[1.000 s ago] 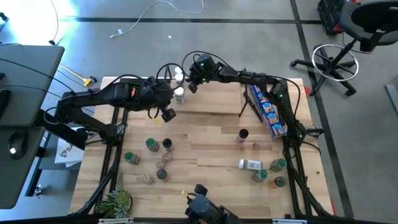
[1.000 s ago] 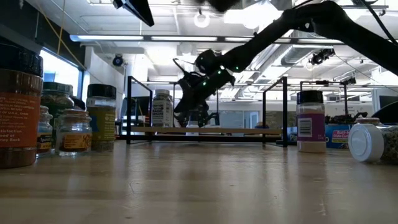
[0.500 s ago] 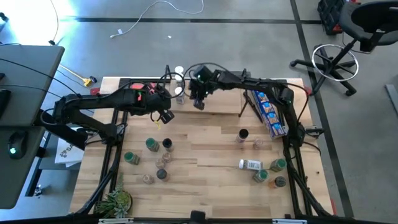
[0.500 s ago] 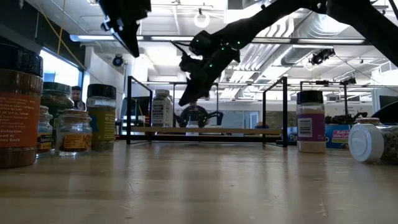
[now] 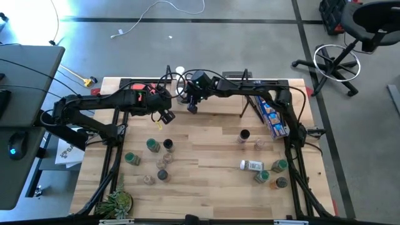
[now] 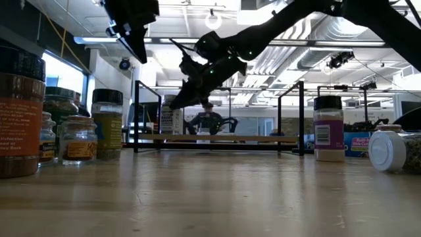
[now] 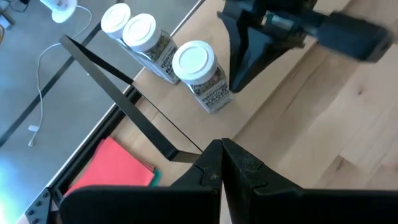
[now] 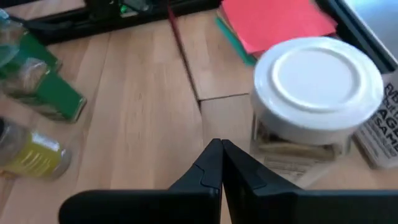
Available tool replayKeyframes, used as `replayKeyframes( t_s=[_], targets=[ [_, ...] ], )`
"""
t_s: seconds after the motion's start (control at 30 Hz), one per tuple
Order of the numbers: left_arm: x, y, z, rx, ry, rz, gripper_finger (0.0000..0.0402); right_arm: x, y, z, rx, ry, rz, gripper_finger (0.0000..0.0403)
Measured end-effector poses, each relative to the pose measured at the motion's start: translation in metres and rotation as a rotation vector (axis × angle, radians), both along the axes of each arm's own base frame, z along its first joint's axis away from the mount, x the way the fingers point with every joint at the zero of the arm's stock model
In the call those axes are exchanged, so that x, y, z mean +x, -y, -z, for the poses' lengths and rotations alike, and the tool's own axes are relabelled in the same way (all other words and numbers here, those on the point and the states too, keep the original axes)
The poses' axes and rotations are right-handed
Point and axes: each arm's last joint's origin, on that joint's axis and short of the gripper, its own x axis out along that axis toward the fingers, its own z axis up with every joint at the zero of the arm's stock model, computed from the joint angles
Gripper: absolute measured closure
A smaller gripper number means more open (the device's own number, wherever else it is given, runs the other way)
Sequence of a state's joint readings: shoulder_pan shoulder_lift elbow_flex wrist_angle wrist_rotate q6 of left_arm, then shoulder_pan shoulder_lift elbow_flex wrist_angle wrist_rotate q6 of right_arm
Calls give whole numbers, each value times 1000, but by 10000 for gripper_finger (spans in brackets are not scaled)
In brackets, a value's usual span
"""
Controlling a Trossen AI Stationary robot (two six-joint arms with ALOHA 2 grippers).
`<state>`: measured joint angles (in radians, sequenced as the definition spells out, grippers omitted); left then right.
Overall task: Shelf spices
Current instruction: Adjust the white seasoning bottles on the shelf
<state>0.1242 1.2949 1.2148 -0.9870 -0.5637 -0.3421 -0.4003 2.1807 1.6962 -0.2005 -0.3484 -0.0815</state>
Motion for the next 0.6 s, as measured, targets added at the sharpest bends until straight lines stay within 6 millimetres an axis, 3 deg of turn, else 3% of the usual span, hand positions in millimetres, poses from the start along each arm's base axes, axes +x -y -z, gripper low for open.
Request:
replayKeyframes(
  t_s=[0.6],
  targets=[
    [0, 0, 0, -7, 6, -8, 401, 0, 15, -2, 8, 60, 85, 403]
  ],
)
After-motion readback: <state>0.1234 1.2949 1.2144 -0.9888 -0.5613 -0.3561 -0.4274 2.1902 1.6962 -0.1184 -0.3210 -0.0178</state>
